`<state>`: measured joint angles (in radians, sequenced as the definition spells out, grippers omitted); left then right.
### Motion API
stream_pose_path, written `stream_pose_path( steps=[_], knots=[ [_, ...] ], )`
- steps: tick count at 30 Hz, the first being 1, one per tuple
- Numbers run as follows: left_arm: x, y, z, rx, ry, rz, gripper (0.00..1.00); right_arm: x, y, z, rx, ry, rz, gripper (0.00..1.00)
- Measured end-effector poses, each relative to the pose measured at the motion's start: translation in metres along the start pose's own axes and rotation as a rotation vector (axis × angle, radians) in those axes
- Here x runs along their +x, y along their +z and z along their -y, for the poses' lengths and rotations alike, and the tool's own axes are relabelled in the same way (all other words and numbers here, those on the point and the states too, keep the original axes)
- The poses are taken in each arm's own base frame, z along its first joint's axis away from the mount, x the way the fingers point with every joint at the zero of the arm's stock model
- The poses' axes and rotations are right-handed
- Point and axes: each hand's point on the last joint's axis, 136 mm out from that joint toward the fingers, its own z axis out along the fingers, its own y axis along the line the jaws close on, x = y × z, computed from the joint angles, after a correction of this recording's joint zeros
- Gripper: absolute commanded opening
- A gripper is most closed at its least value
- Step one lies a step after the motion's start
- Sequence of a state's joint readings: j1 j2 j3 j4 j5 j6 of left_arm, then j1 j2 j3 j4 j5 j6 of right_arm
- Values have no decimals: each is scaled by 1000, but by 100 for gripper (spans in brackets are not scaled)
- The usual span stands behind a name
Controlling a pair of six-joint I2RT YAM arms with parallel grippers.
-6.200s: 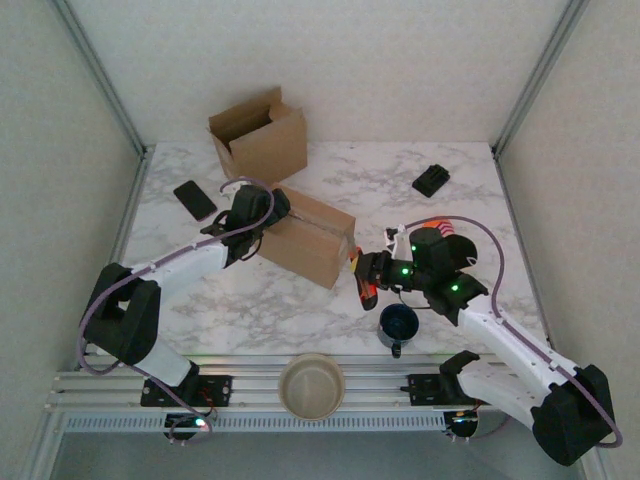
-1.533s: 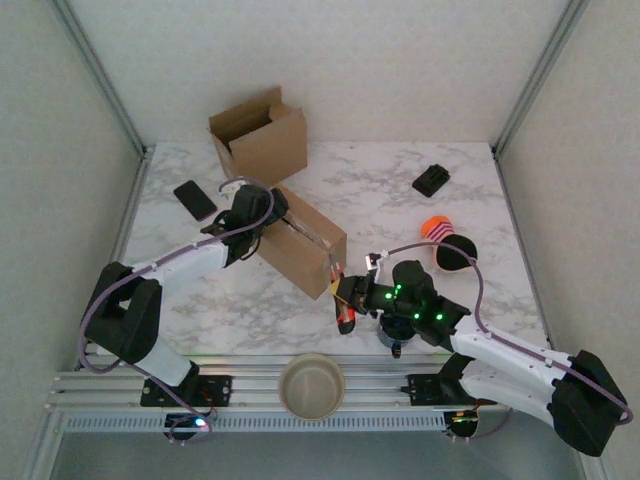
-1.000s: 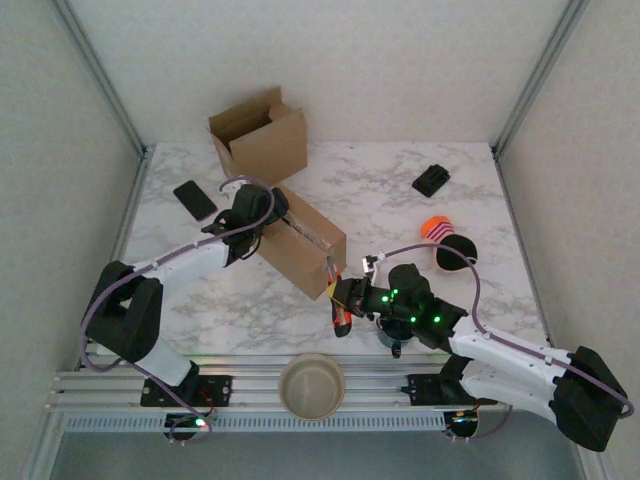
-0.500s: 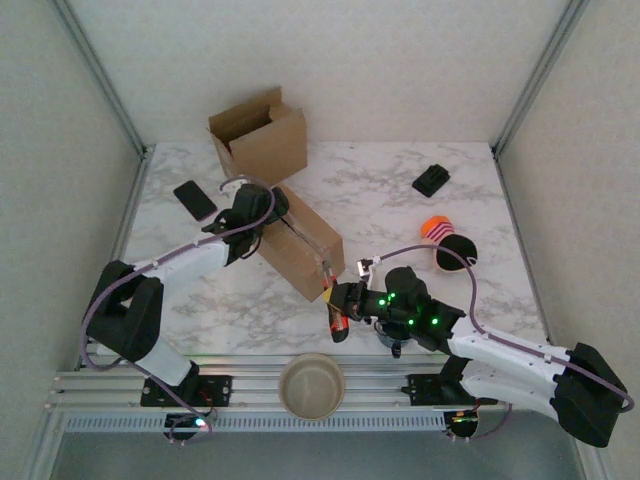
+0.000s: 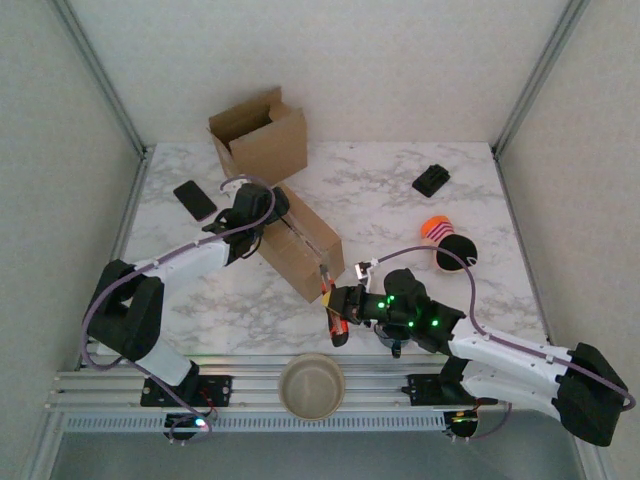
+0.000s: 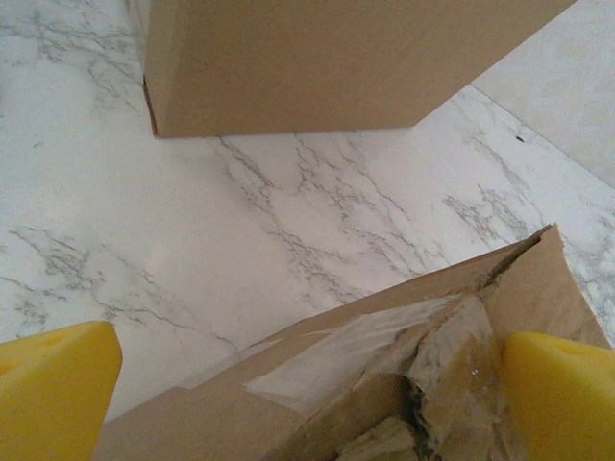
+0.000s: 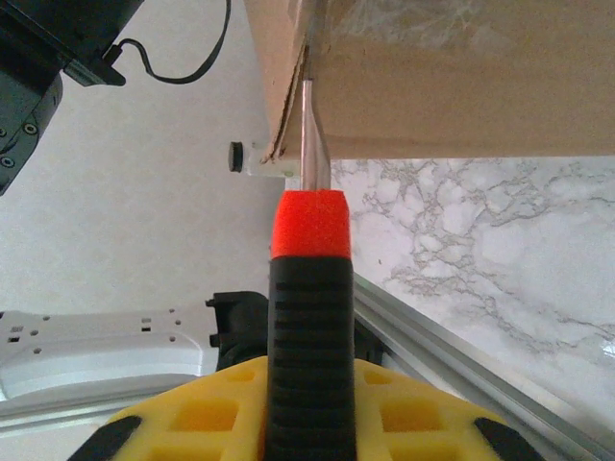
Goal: Unpack the express box
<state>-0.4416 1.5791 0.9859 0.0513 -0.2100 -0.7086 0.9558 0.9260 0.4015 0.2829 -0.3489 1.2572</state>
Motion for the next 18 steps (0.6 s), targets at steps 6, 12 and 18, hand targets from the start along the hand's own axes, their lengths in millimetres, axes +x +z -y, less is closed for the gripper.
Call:
stream_pose_path(
  steps=[6, 12, 18],
  knots=[
    [0, 3, 2, 5, -24, 4, 100, 24, 0, -6, -24, -20, -108, 0],
    [-1, 3, 2, 6, -29, 5, 100, 29, 0, -6, -29, -25, -134, 0],
    [-1, 2, 5, 12, -25, -6, 100, 21, -21, -2, 100, -66, -86, 0]
  ],
)
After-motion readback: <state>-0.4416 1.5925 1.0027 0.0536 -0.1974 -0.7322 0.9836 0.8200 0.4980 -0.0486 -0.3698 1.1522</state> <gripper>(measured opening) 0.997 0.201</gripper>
